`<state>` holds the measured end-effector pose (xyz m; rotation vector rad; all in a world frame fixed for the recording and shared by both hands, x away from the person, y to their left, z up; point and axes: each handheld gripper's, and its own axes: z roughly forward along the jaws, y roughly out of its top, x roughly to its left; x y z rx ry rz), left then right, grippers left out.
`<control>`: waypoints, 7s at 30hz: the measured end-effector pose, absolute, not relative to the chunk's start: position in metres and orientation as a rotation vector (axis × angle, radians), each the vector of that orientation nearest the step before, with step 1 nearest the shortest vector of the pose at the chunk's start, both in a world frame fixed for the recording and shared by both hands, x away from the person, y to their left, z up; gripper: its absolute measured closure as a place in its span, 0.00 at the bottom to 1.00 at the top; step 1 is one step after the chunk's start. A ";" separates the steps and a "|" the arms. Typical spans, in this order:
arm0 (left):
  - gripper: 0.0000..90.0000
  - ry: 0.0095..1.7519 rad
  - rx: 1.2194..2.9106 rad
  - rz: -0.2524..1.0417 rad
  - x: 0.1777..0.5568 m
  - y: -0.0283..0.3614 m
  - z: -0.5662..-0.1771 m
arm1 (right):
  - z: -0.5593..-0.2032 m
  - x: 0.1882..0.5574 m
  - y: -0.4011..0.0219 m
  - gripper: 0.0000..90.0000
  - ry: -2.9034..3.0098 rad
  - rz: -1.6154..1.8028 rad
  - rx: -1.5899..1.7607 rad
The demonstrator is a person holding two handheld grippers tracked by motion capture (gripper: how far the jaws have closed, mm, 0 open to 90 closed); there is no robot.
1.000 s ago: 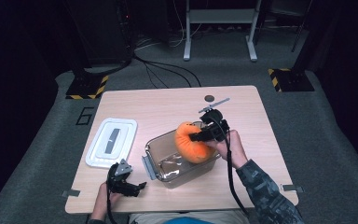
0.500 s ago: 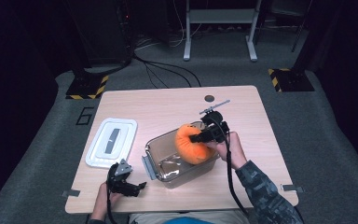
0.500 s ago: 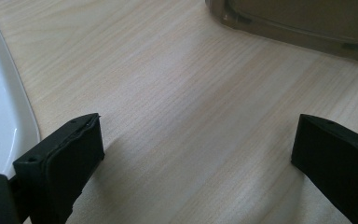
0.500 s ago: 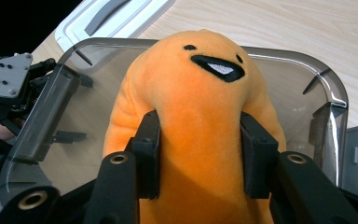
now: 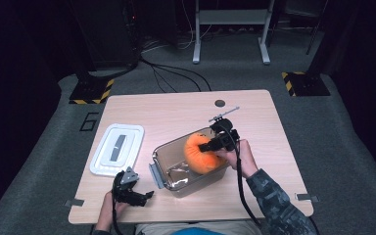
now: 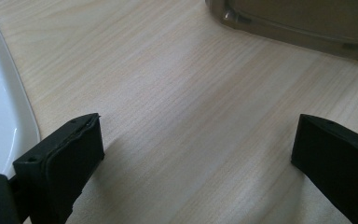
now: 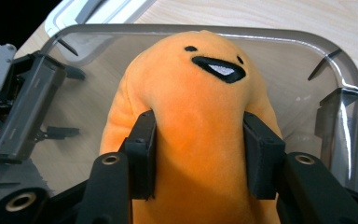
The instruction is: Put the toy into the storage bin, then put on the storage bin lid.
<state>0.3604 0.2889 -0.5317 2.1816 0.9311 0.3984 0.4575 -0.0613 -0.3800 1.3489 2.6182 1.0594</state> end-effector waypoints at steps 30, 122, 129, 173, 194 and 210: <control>0.02 0.932 2.182 0.403 0.360 0.289 -0.532 | -0.395 0.461 -0.048 0.55 2.604 0.723 1.242; 0.02 0.938 2.185 0.403 0.360 0.289 -0.531 | -0.523 0.488 -0.239 0.03 2.035 0.953 1.579; 0.03 0.938 2.183 0.405 0.360 0.289 -0.531 | -0.527 0.487 -0.234 0.02 2.026 0.882 1.527; 0.01 1.131 2.098 0.557 0.367 0.330 -0.494 | -0.528 0.488 -0.230 0.00 2.047 0.868 1.507; 0.01 1.450 1.947 0.596 0.479 0.383 -0.496 | -0.528 0.488 -0.230 0.00 2.055 0.871 1.489; 0.57 1.500 1.963 0.610 0.507 0.384 -0.504 | -0.528 0.488 -0.230 0.00 2.054 0.870 1.492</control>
